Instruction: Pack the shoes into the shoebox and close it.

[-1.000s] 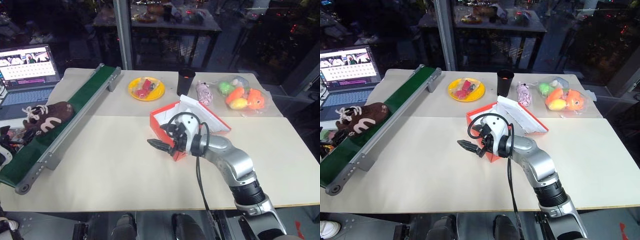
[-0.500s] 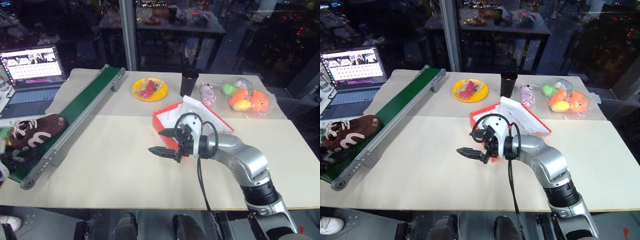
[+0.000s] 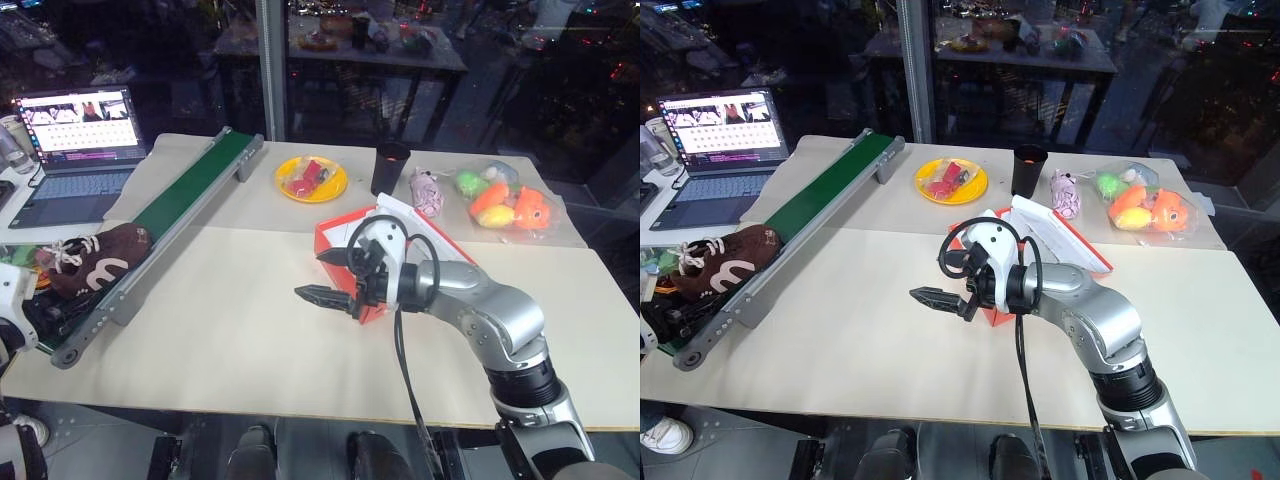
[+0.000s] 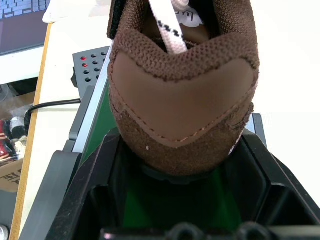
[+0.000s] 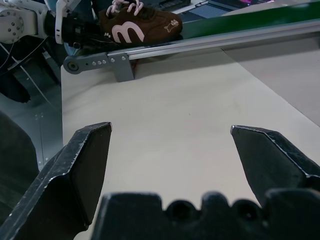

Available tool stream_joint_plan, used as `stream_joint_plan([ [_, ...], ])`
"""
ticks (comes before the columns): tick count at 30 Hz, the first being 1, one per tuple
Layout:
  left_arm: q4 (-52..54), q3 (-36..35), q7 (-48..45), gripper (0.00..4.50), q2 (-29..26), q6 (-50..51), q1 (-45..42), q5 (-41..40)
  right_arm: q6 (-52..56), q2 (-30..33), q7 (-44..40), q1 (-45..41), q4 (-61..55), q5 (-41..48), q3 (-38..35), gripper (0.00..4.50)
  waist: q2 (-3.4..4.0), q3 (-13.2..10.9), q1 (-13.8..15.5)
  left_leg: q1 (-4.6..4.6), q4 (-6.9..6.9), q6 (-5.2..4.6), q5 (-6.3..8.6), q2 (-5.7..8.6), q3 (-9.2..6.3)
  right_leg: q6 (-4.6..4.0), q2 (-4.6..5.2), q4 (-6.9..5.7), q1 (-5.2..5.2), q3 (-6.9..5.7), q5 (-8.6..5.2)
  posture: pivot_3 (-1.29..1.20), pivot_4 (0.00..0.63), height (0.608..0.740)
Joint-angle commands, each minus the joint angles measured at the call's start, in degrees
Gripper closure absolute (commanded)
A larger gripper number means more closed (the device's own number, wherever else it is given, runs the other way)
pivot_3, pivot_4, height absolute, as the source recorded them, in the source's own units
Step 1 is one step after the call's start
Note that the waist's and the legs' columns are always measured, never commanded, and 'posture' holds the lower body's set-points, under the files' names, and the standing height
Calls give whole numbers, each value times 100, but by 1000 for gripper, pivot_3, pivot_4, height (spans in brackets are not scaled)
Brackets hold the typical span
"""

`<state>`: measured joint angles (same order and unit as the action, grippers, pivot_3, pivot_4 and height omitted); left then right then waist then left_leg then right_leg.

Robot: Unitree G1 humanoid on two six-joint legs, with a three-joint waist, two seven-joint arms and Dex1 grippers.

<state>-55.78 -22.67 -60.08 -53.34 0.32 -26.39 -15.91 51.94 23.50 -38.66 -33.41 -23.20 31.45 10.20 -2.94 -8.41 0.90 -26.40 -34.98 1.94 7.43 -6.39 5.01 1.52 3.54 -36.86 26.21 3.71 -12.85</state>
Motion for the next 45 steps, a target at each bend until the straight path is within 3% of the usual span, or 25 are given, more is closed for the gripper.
stream_joint_plan([
  [1, 1667, -98, 206, 2220, 251, 686, -335, -577, -29, -18, 65, -86, -163, 113, -194, 0, -17, 2, -5, -2, -5, 1, -1, -2, 0, 1, -1, -1, 0, -2, 0, 0, 150, 736],
  [4, 3141, 24, 591, 2220, 660, 1510, -425, -967, 50, -269, 361, -148, 94, 358, -659, 0, -29, 3, -38, -6, -15, -1, -4, -4, -2, 18, -6, -3, -2, -1, 9, 0, 150, 736],
  [7, 4315, 245, 952, 2220, 1076, 2206, -497, -1289, 395, -1076, 1235, -429, 648, 1331, -1881, 0, -29, 3, -88, -4, -18, -12, -12, -4, -3, 55, -11, -9, -5, 2, 27, 0, 150, 736],
  [10, 5162, 541, 1306, 2220, 1505, 2711, -590, -1502, 605, -1588, 2097, -749, 1138, 2139, -2866, 0, -27, 2, -123, 0, -23, -43, -32, -3, -10, 60, -15, -18, -7, 5, 29, 0, 150, 736],
  [15, 6055, 1015, 1763, 2220, 2193, 3324, -855, -1841, 570, -1952, 3170, -1072, 1436, 3060, -3630, 0, -23, -1, -177, 1, -19, -50, -36, -3, -14, 64, -17, -18, -10, 7, 29, 0, 150, 736],
  [19, 6357, 1419, 1998, 2220, 2733, 3582, -1083, -1923, 445, -2043, 3627, -1112, 1438, 3369, -3705, 0, -19, -2, -194, 1, -21, -54, -39, -2, -20, 67, -21, -20, -12, 9, 30, 0, 150, 736],
  [27, 6331, 1893, 1940, 2220, 3148, 3559, -1125, -1824, 218, -2038, 3886, -1115, 1326, 3505, -3497, 0, -3, -7, -314, 2, -21, -59, -42, 1, -31, 69, -27, -20, -13, 17, 30, 0, 150, 736],
  [36, 5855, 1795, 1929, 2220, 3176, 3305, -1200, -1597, 299, -1835, 4177, -1023, 798, 4153, -3494, 0, 4, -11, -323, 1, -21, -60, -42, 4, -35, 73, -26, -19, -16, 19, 28, 0, 150, 736],
  [45, 5719, 1870, 1904, 2220, 3310, 3171, -1307, -1564, 209, -1662, 4281, -831, 623, 4420, -3023, 0, 9, -14, -345, 1, -20, -60, -42, 4, -38, 75, -27, -18, -16, 20, 26, 0, 150, 736],
])
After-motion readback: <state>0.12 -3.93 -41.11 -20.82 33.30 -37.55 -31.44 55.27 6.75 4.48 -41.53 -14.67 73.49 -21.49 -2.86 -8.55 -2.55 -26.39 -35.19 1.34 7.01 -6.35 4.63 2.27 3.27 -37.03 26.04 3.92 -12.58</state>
